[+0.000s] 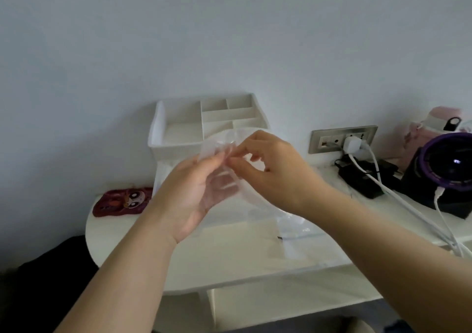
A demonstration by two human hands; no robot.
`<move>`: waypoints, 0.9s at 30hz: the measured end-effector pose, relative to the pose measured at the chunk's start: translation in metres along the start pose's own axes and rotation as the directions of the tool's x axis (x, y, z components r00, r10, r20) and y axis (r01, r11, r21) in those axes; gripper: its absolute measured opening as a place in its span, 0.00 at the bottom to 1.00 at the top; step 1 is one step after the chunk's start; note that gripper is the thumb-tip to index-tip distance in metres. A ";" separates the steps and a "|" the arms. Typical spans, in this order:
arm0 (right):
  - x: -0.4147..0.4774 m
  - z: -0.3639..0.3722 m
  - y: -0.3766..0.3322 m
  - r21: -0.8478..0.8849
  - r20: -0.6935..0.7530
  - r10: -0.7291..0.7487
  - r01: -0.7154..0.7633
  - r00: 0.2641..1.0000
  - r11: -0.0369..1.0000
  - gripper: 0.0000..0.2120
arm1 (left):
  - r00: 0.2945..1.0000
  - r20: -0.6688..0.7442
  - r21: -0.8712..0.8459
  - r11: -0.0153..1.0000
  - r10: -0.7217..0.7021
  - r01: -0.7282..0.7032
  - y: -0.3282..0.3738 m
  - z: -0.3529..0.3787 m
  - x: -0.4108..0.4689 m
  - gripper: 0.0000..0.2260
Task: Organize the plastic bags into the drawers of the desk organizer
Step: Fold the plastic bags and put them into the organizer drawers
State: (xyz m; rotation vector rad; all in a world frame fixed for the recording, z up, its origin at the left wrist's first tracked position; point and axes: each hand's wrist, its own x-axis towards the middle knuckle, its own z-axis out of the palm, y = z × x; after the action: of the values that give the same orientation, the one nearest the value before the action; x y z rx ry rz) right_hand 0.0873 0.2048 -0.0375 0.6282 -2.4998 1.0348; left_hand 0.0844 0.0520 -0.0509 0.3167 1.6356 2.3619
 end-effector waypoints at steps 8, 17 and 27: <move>0.019 0.033 0.018 -0.318 0.428 0.135 0.009 0.894 0.948 0.20 | 0.969 -0.236 0.604 0.792 0.074 0.087 0.007 -0.050 0.003 0.11; 0.039 0.038 0.019 -0.378 0.539 0.230 -0.011 0.810 0.926 0.25 | 0.762 -0.150 0.989 0.107 0.629 0.106 0.017 -0.053 -0.004 0.18; 0.042 0.025 0.009 -0.555 0.482 0.228 0.093 0.846 0.827 0.32 | 0.988 -0.137 0.990 0.038 -0.069 0.139 0.004 -0.039 0.009 0.22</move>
State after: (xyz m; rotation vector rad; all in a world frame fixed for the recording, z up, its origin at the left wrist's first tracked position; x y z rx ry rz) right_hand 0.0437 0.1810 -0.0392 0.6992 -3.1162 0.0715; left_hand 0.0631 0.0191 -0.0599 0.3129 2.9503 0.5757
